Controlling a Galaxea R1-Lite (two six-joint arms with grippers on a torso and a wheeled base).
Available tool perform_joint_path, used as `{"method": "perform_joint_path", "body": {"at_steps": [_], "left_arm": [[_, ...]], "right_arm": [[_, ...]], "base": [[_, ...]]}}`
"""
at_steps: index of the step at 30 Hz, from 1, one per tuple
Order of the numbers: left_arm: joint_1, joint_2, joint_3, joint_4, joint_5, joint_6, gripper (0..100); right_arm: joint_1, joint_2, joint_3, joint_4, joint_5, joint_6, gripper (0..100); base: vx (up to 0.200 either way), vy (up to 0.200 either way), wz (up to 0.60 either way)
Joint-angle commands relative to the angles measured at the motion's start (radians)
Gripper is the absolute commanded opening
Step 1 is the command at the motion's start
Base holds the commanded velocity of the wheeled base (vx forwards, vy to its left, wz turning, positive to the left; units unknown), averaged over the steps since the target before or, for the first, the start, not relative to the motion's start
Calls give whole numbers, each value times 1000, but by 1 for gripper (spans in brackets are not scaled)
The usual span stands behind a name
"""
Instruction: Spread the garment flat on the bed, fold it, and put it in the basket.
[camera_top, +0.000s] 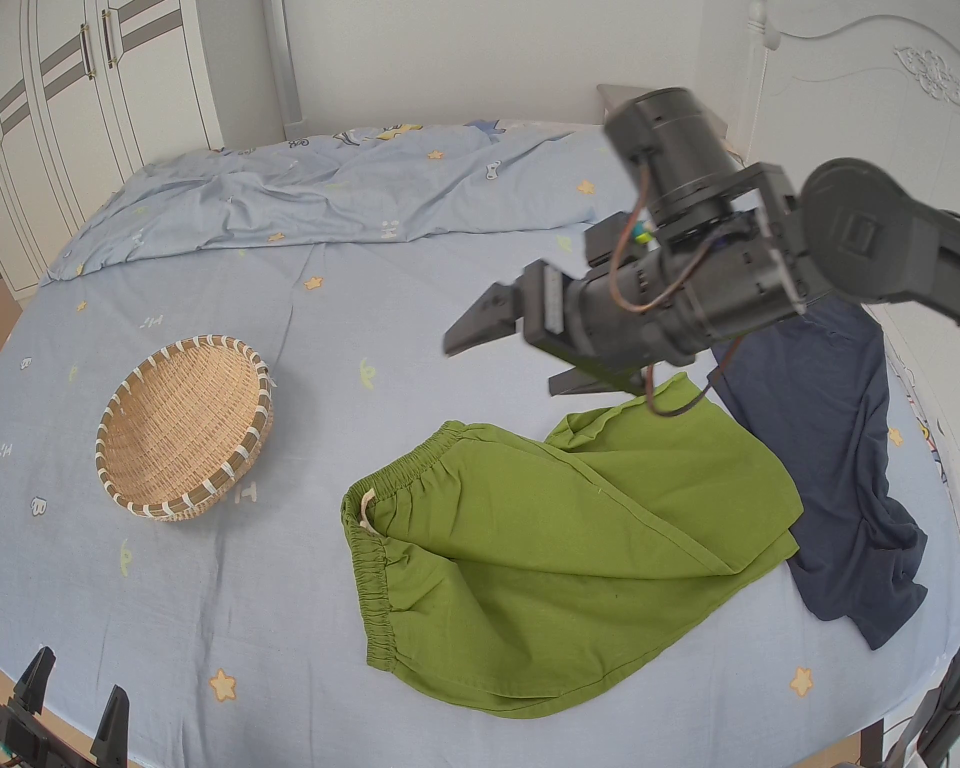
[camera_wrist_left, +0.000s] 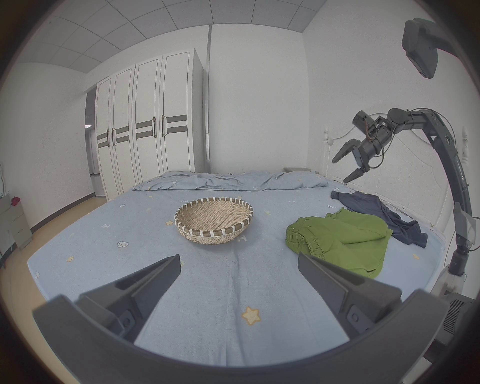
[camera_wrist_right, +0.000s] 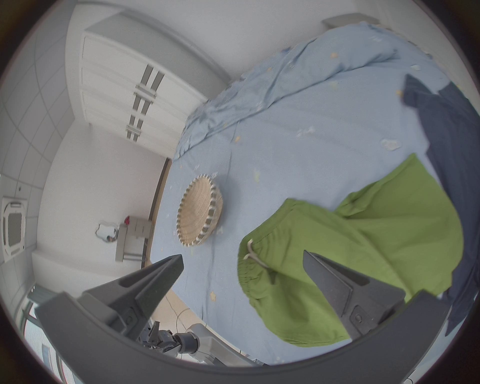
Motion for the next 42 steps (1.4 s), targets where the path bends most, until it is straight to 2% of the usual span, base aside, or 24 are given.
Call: {"method": "perform_joint_path", "body": {"at_steps": [1,3,4,9,13,14,16,18,20,24,25,26,27,29,30,31,32,33,34,35,37,39,40,42], "left_arm": [[0,-16,18,0,0,0,100],[2,-16,18,-2,-3,8,100],[2,-16,18,-2,-6,15,100],[0,-16,16,3,-4,11,100],[3,-16,10,-3,-8,9,100],[0,-16,-25,-9,-18,0,100],[-14,19,-192,3,-35,-72,100],[-58,157,-387,64,-93,-195,100],[-94,281,-479,138,-192,-216,100],[-150,574,-507,160,-403,-272,100],[-164,651,-501,149,-446,-302,100],[-167,663,-499,147,-451,-305,100],[-196,783,-493,110,-514,-353,100],[-239,901,-470,60,-586,-390,100],[-247,918,-467,51,-597,-396,100],[-268,999,-438,-2,-652,-414,100],[-270,1005,-435,-6,-656,-416,100],[-270,1084,-384,-71,-728,-419,100],[-270,1090,-380,-77,-735,-417,100],[-270,1176,-337,-147,-805,-411,100],[-261,1291,-288,-262,-876,-397,100],[-252,1410,-254,-385,-911,-368,100],[-249,1420,-251,-393,-913,-365,100],[-212,1533,-225,-509,-942,-299,100]], "right_arm": [[-208,-296,338,-76,87,-6,100],[-254,-376,499,-171,131,-9,100],[-296,-449,654,-292,165,-15,100],[-392,-560,956,-561,251,-11,100],[-414,-595,1082,-640,254,-12,100],[-414,-600,1100,-648,252,-12,100],[-414,-604,1129,-651,251,-15,100],[-414,-606,1162,-653,249,-20,100],[-414,-606,1185,-653,249,-40,100],[-415,-604,1238,-657,246,-110,100],[-417,-600,1246,-662,242,-124,100],[-417,-600,1247,-662,240,-126,100],[-424,-597,1264,-670,229,-136,100],[-429,-593,1278,-688,211,-138,100],[-429,-593,1280,-693,208,-136,100],[-429,-584,1289,-716,185,-136,100],[-429,-583,1290,-717,183,-136,100],[-429,-567,1300,-740,167,-138,100],[-429,-566,1301,-743,165,-138,100],[-429,-560,1301,-763,162,-141,100],[-429,-558,1293,-774,162,-141,100],[-429,-560,1292,-780,165,-147,100],[-429,-560,1292,-780,167,-147,100],[-424,-560,1296,-792,170,-161,100]], "base": [[0,0,0],[0,0,0],[0,0,0],[0,0,0],[0,0,0],[0,0,0],[0,0,0],[0,0,0],[0,0,0],[0,0,0],[0,0,0],[0,0,0],[0,0,0],[0,0,0],[0,0,0],[0,0,0],[0,0,0],[0,0,0],[0,0,0],[0,0,0],[0,0,0],[0,0,0],[0,0,0],[0,0,0]]}}
